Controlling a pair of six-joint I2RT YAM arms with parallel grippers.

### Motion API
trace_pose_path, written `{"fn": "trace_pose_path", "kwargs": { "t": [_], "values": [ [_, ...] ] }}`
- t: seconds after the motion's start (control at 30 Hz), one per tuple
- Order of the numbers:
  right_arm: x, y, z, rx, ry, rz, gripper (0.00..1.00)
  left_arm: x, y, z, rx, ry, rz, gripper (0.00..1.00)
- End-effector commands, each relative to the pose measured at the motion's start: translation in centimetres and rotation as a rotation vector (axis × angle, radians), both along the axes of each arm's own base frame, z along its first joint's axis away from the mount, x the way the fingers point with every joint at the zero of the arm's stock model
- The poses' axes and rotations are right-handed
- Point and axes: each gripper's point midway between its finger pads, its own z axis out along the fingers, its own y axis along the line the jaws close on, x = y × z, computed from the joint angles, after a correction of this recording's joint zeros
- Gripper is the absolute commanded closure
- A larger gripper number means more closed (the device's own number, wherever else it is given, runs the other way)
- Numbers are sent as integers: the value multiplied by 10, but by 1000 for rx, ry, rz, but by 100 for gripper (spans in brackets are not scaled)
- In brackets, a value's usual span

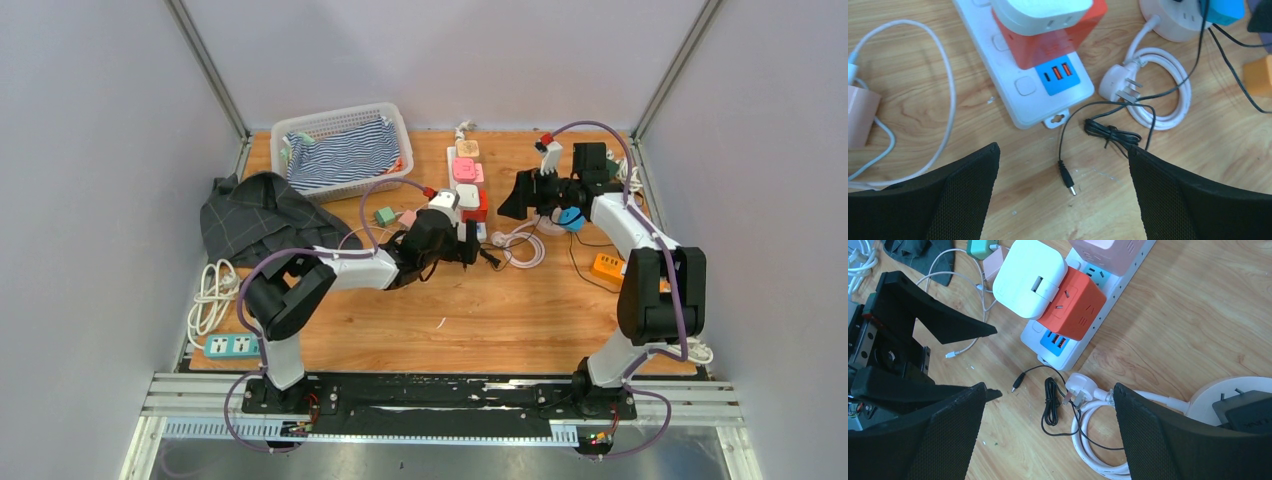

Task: Pull the plug off the socket
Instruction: Reset both arms

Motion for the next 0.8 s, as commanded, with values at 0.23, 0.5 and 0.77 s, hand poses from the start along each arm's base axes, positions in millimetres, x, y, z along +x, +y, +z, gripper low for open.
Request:
{"fn": "trace_pose_path", "kwargs": {
  "t": [0.23,0.5,0.77],
  "values": [
    [-7,-7,21,-4,-72,21,4,1,-2,40,-6,-121,-34,0],
    [-23,-24,49,-52,-225,100,4,-28,15,97,-37,-245,-113,0],
    [-52,-35,75,-80,-378,157,4,-52,49,129,-84,-317,-99,0]
  ]
}}
